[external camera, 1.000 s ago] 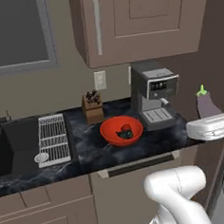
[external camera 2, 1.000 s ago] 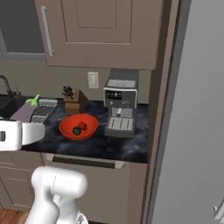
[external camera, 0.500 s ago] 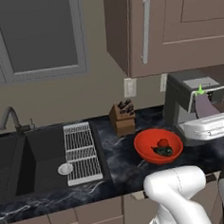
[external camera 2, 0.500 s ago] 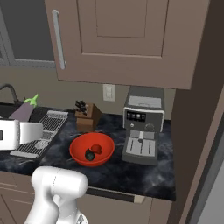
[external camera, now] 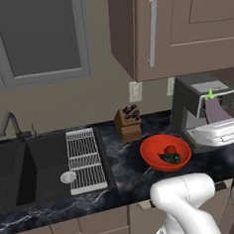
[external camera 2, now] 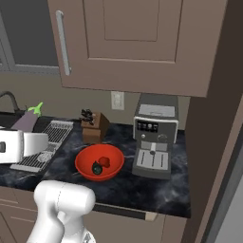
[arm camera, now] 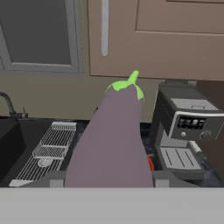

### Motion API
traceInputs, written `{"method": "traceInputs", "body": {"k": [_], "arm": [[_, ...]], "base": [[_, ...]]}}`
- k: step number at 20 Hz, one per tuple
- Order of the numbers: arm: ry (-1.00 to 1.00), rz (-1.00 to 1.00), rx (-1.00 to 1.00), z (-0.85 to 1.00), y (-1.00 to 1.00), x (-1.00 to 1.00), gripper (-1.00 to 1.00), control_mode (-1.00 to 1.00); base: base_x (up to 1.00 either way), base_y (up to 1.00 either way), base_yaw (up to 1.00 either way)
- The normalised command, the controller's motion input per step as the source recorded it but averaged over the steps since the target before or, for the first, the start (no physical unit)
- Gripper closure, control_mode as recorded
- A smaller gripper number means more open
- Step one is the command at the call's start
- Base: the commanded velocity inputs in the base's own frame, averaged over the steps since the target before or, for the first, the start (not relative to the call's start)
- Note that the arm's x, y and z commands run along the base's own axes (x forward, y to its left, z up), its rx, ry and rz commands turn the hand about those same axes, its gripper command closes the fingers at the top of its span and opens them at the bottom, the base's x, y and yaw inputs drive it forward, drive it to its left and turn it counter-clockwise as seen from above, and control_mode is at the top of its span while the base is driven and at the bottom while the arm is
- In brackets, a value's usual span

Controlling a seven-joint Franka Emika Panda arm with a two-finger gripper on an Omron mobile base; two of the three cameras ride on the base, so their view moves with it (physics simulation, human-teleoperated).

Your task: Take the bell pepper, eggplant, and eggplant from the freezer and place them in the bowl on the counter.

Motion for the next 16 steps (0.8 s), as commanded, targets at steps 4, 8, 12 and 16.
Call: {"method": "traceInputs", "body": {"k": [4,8,12,16], "arm": [[0.0,0.0,0.0,0.0,0.0,0.0,1.0,1.0],[0.0,0.0,0.0,0.0,0.0,0.0,1.0,1.0],[0.22,-0.01,0.0,-0.21,0.0,0.02,1.0,-1.0],[0.28,0.0,0.0,-0.46,0.0,0.15,1.0,-1.0]], "base": [[0.22,-0.01,-0.19],[0.12,0.0,-0.13],[0.0,0.0,0.0],[0.0,0.0,0.0]]}}
